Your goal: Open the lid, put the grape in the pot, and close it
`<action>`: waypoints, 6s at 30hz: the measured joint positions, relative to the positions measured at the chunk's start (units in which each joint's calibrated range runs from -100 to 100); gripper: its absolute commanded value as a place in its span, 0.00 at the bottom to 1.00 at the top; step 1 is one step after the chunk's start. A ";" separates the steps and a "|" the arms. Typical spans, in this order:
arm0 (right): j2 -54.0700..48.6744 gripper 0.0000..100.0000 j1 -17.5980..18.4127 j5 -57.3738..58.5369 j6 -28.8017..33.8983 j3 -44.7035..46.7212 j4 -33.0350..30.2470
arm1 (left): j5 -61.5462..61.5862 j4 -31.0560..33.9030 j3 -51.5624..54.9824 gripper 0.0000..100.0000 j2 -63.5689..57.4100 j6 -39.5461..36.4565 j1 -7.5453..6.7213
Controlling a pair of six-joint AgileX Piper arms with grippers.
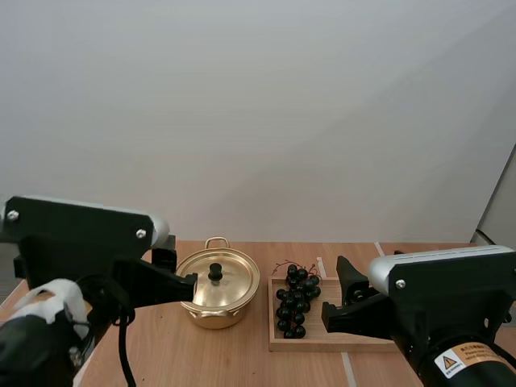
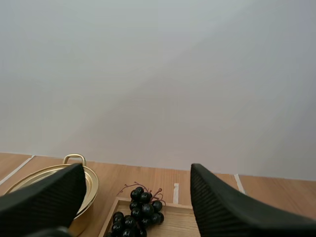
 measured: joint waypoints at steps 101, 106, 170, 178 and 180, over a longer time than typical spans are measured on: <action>57.91 1.00 0.00 11.02 -14.42 -16.39 20.40 | 29.28 -6.21 -63.05 0.00 45.50 24.69 -4.89; 67.43 1.00 0.00 11.02 -13.80 -20.75 20.53 | 32.74 -6.21 -63.41 0.00 43.25 24.37 -4.89; 70.78 0.00 4.50 -3.22 -14.75 -23.55 18.23 | 30.09 -6.21 -63.41 0.00 38.26 22.05 -4.89; 69.65 0.00 10.98 1.10 -15.39 -31.24 17.85 | 28.81 -6.21 -63.41 0.00 34.25 22.05 -4.89; 69.93 0.00 12.99 1.10 -15.39 -33.43 17.85 | 28.81 -6.21 -63.41 0.00 33.62 22.05 -4.89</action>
